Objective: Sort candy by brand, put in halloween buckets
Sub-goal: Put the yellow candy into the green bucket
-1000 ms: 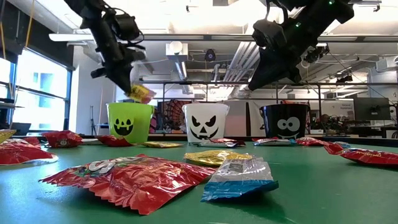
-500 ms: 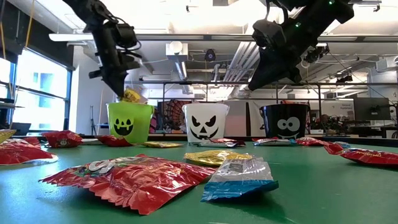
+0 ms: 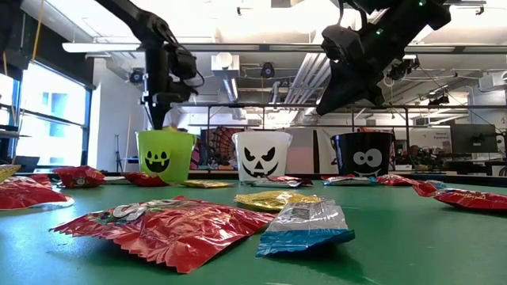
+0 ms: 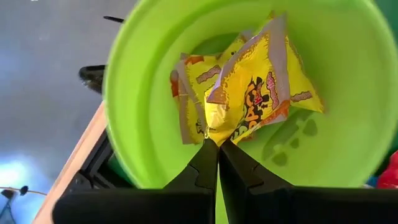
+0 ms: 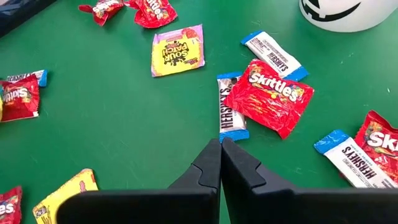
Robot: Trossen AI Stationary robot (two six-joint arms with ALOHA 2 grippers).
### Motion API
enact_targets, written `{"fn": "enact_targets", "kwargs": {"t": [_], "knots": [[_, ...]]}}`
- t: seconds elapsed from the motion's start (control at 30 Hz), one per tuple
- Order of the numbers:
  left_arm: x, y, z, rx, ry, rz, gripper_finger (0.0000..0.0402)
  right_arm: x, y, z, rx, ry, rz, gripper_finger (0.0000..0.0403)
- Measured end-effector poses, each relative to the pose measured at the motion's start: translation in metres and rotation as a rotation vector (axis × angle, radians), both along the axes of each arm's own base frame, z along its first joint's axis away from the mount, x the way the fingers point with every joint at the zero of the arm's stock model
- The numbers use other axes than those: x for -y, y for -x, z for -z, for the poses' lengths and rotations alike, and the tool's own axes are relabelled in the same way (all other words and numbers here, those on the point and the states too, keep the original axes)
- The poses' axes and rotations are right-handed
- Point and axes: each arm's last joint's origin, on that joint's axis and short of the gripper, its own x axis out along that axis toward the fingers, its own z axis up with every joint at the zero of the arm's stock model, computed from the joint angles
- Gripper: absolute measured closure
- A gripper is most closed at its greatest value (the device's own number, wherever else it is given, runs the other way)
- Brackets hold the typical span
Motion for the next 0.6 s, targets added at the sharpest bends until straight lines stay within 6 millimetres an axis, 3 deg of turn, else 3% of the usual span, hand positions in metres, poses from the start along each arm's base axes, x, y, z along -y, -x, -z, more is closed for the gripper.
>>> {"fn": "enact_targets", "kwargs": {"t": [0.2,0.37,0.6], "knots": [[-0.005,-0.006,0.016,-0.036,0.039,0.024,0.0401,0.000,0.000,0.000,0.001,-0.003,0.003,0.0402],[-0.004,-0.010,0.016,-0.036,0.033,0.046,0.0398,0.000,0.000,0.000,0.001,-0.003,0.003,0.0402],[0.003,-0.018,0.016,-0.041,0.036,0.087,0.0356,0.000,0.000,0.000,0.002,-0.005,0.005,0.0402]]}}
